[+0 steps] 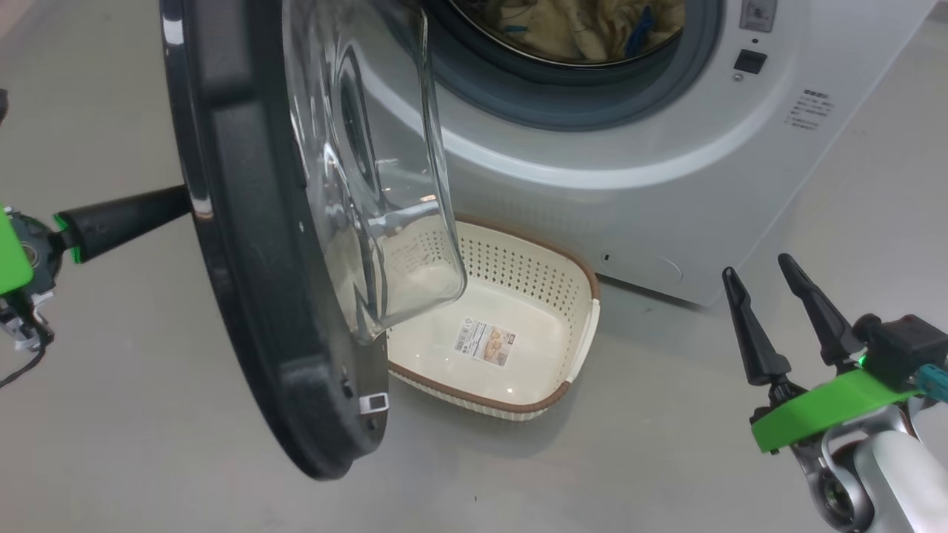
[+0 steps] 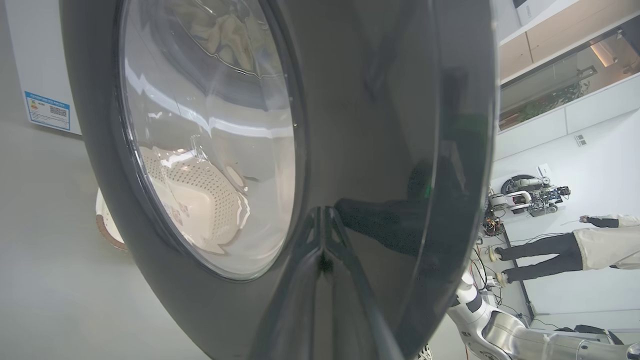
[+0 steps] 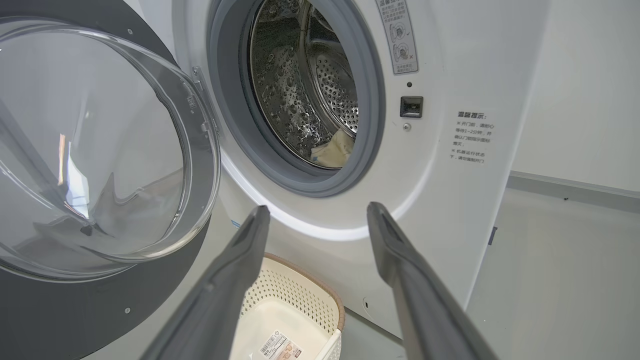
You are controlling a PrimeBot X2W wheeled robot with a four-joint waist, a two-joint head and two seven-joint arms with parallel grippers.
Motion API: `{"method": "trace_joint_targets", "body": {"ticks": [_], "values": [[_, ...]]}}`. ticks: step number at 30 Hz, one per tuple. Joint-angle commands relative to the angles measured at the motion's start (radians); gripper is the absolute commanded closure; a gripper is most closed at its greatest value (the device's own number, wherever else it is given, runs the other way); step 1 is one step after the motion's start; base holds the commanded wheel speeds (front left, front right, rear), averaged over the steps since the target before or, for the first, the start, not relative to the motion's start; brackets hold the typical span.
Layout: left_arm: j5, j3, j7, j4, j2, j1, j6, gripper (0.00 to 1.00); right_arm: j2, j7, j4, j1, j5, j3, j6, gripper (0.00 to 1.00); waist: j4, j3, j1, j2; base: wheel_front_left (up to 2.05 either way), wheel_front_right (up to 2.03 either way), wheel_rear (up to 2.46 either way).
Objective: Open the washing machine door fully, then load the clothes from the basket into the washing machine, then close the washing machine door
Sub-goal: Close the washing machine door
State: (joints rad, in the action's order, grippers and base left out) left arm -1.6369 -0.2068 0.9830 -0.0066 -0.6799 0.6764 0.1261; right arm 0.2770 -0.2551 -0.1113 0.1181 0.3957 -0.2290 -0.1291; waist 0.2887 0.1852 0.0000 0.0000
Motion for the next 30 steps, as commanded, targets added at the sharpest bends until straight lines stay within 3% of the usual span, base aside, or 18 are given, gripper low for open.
{"method": "trace_joint_targets", "body": {"ticks": [1, 17, 30], "values": [[0.008, 0.048, 0.006, -0.042, -0.033, 0.058, 0.005, 1.00, 0.005, -0.007, 0.036, 0.006, -0.007, -0.004, -0.002, 0.00, -0.020, -0.002, 0.0000, 0.0000, 0.00, 0.00, 0.00], [0.116, -0.037, -0.067, -0.027, 0.097, 0.156, 0.005, 1.00, -0.046, -0.007, 0.046, 0.025, -0.014, 0.022, -0.002, 0.00, -0.184, 0.035, 0.0000, 0.0000, 0.00, 0.00, 0.00], [0.191, -0.064, -0.186, 0.079, 0.111, 0.258, 0.005, 1.00, -0.098, -0.007, 0.062, 0.058, -0.021, 0.046, -0.002, 0.00, -0.333, 0.096, 0.0000, 0.0000, 0.00, 0.00, 0.00]]}}
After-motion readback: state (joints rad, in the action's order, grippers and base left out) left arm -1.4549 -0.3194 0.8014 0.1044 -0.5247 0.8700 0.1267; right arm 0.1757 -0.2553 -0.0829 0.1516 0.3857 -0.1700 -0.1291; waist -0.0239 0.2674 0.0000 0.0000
